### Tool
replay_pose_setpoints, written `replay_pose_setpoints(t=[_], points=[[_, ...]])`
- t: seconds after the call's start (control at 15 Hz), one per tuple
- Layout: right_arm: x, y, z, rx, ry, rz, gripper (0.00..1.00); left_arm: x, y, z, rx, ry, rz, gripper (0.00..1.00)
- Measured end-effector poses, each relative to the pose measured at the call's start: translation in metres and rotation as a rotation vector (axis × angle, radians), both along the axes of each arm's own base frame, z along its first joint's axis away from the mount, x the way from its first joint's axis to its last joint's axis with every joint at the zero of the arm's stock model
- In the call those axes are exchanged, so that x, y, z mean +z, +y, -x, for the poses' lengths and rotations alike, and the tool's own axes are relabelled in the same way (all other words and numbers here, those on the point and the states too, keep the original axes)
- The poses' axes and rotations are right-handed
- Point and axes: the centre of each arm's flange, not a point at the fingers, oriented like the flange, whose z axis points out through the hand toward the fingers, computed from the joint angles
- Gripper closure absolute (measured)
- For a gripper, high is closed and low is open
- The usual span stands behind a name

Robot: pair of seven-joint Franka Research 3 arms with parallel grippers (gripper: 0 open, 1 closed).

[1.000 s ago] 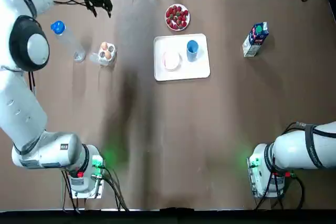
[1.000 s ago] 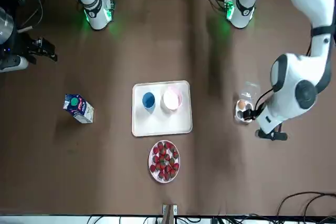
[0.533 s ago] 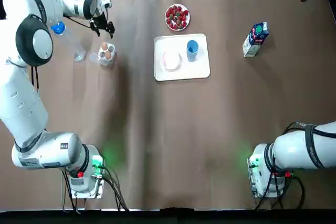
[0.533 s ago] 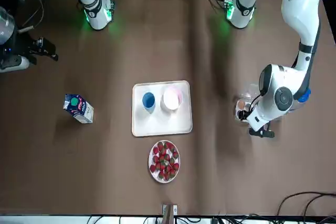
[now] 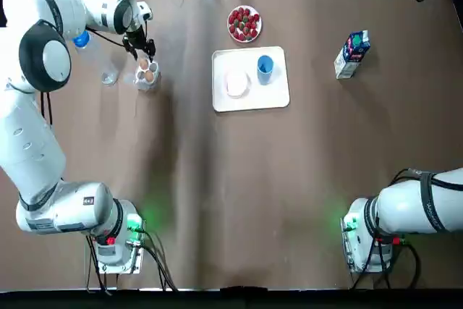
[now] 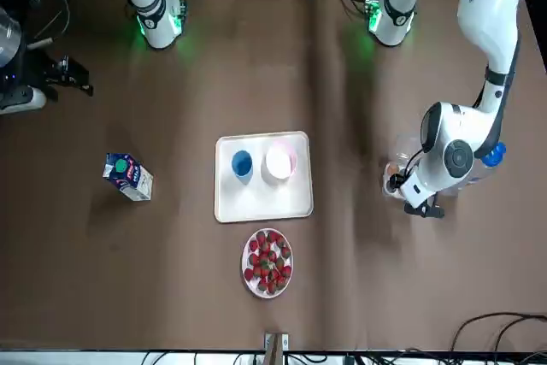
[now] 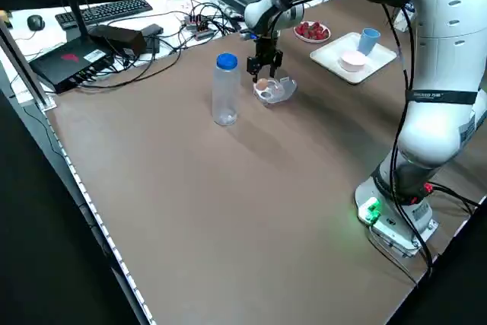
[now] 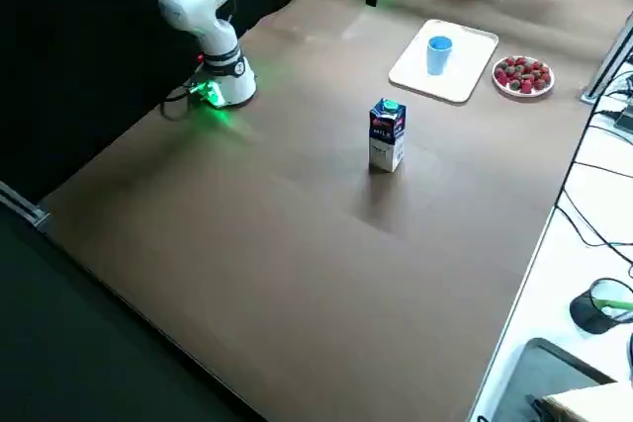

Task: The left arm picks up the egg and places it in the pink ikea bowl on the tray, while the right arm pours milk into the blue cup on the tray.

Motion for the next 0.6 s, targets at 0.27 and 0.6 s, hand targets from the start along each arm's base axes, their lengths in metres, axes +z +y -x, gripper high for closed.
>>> replay_pose_setpoints(t=[0.27,0.6], points=[[0.0008,0.0,0.0011,0.0,0.002,0.0,0.0,-0.0064,0.0003,0.0058,-0.002,0.016,-0.002,0.22],[-0.0002,0.0,0.0027,0.001,0.015,0.0,0.0,-0.0096,0.0041,0.0084,0.001,0.024,-0.006,0.26]])
